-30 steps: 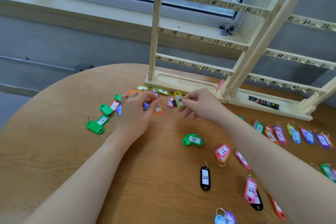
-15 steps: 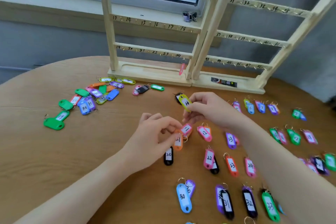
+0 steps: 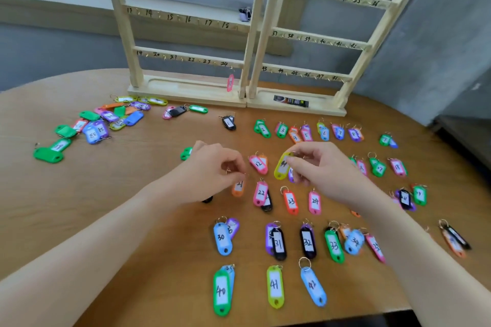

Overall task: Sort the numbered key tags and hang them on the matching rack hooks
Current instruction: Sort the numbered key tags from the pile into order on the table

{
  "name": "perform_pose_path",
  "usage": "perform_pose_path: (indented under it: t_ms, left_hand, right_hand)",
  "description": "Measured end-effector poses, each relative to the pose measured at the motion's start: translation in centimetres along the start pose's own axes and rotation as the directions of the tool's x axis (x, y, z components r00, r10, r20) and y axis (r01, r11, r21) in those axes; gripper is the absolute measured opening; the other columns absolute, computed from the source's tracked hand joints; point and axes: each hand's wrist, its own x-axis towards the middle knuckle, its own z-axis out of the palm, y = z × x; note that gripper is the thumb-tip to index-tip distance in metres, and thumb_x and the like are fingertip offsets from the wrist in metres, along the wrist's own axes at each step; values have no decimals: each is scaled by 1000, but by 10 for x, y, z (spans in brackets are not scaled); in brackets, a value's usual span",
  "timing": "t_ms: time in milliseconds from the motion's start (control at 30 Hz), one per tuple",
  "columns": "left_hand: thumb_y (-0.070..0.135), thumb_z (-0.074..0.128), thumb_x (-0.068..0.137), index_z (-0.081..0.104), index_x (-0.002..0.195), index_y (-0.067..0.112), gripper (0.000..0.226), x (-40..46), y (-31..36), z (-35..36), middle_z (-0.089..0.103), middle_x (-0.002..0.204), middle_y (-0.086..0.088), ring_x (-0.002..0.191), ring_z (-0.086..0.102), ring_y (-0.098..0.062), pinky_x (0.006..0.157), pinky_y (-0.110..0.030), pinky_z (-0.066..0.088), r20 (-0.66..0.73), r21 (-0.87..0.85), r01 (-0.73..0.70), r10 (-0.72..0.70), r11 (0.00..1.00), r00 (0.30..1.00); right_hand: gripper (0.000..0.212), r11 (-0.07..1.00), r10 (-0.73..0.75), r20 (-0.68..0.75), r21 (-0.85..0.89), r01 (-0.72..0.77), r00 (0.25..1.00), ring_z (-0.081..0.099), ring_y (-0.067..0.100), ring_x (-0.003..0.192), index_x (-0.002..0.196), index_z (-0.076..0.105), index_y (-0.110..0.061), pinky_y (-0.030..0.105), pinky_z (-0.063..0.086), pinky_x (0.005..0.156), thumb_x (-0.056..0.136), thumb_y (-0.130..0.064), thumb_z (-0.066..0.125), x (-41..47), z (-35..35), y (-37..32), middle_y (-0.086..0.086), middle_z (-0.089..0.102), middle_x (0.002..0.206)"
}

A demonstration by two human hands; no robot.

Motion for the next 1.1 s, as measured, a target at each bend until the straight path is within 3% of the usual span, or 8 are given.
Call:
perform_pose_path:
  t_ms: [100,167,200,267,400,667,833,1100]
  left_hand:
    - [38,70,91,68,85,39,7,1,1,7,58,79,19,90,44,-5,89,-32,24,-35,151,30,-25,988,999]
    - [39,69,92,69,89,38,3,1,1,8,50,80,18,93,40,-9,81,-32,20,-59,249,38,-24,968,998]
    - [40,68,92,68,89,39,3,1,1,9,48,81,19,94,38,-9,80,-32,18,-68,277,43,-24,960,997]
    - [42,68,91,67,89,41,2,2,1,11,47,82,19,96,36,-9,79,-31,17,-86,305,64,-40,950,996]
    - [45,68,90,69,89,38,7,2,2,19,49,84,16,98,38,-11,79,-32,16,-103,331,69,-36,941,994]
    - [48,67,90,72,91,35,14,-9,0,29,58,90,12,103,41,-15,75,-31,12,-166,338,62,-6,939,986]
    - [45,64,93,72,100,35,15,-15,0,21,53,95,16,107,39,-16,87,-33,21,-167,335,57,0,940,986]
    - [41,59,97,70,102,37,12,-30,-5,7,59,96,16,99,39,-13,90,-34,24,-254,297,84,-6,951,967]
  right_hand:
    - [19,998,-55,13,14,55,998,56,35,61,91,69,-26,49,49,62,104,-23,56,-22,5,1,0,70,67]
    - [19,996,-80,35,43,78,996,55,26,57,92,71,-25,43,46,59,103,-20,56,-35,9,4,-1,70,67]
    - [18,995,-91,43,53,88,995,55,14,55,94,73,-24,34,45,56,103,-18,58,-41,12,6,-2,70,66]
    - [15,992,-103,58,78,98,993,59,4,57,98,76,-21,20,46,59,100,-14,63,-53,16,7,-5,70,67]
    - [9,983,-115,137,159,93,984,68,16,70,93,76,-19,30,58,71,94,-12,71,-75,23,9,-3,75,79]
    - [8,993,-116,336,44,108,935,52,0,62,85,74,-21,15,42,61,92,-23,74,-101,34,15,-9,64,67]
    - [10,981,-154,341,-57,184,927,44,3,62,83,73,-24,17,39,60,92,-25,73,-99,42,17,-16,54,68]
    - [7,969,-151,344,-136,208,927,45,3,62,85,74,-27,19,40,59,92,-27,73,-90,50,18,-5,53,68]
